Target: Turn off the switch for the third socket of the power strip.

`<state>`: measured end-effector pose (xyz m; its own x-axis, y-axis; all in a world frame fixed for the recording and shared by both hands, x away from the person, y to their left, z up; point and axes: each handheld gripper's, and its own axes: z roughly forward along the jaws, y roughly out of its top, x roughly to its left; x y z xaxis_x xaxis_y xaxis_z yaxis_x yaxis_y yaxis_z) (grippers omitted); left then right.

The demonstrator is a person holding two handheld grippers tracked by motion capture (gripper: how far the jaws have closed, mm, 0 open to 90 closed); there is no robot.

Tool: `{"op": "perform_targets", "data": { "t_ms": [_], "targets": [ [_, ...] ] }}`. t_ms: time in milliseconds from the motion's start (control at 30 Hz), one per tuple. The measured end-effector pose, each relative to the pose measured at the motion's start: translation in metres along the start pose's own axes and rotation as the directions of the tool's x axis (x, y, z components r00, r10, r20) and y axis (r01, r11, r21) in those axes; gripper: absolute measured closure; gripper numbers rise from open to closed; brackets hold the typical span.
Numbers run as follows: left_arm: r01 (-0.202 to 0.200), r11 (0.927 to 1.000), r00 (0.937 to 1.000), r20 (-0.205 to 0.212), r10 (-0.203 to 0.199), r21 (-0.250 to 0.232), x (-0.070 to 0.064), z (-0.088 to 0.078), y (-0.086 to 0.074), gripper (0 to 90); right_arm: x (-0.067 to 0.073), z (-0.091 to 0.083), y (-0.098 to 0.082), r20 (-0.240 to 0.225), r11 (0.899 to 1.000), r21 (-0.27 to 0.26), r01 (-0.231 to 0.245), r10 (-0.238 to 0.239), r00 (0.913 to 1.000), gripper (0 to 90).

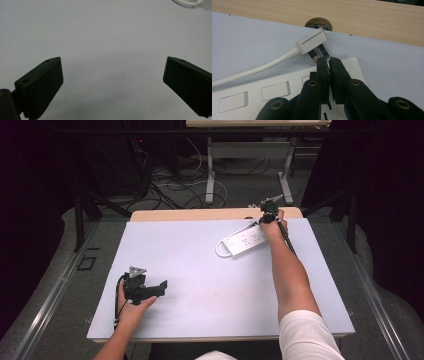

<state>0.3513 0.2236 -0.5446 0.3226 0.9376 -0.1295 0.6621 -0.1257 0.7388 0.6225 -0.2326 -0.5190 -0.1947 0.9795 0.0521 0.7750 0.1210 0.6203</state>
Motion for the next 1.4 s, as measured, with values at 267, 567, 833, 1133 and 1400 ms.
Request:
{"op": "perform_targets", "data": {
  "t_ms": [267,567,833,1133,1400],
  "targets": [
    [-0.004,1.0000,1.0000,0.000,0.004,0.006,0.0000,0.0002,0.0000,2.6,-0.0003,0.0004,-0.0004,0.000,1.000,-0.006,-0.002,0.002,1.0000,88.1],
    [-0.009,1.0000,0.9999,-0.005,0.009,0.000,-0.0005,0.0001,-0.0005,2.7,0.0005,0.0015,-0.0020,0.010,1.000,-0.003,-0.003,0.003,0.9999,90.0],
    [0.002,1.0000,1.0000,-0.004,-0.002,-0.009,-0.0014,0.0004,-0.0006,2.7,0.0002,0.0024,-0.0024,0.005,1.000,-0.007,-0.010,0.010,0.9999,90.0],
    [0.001,0.9999,1.0000,-0.004,-0.001,-0.010,-0.0019,0.0005,-0.0006,2.7,0.0016,0.0018,-0.0020,0.015,1.000,-0.005,-0.004,0.004,0.9999,89.4],
    [-0.008,0.9999,1.0000,-0.003,0.007,-0.008,-0.0013,0.0007,-0.0003,2.7,0.0019,0.0011,-0.0017,0.020,1.000,-0.007,-0.003,0.003,0.9998,82.3]
  ]
}}
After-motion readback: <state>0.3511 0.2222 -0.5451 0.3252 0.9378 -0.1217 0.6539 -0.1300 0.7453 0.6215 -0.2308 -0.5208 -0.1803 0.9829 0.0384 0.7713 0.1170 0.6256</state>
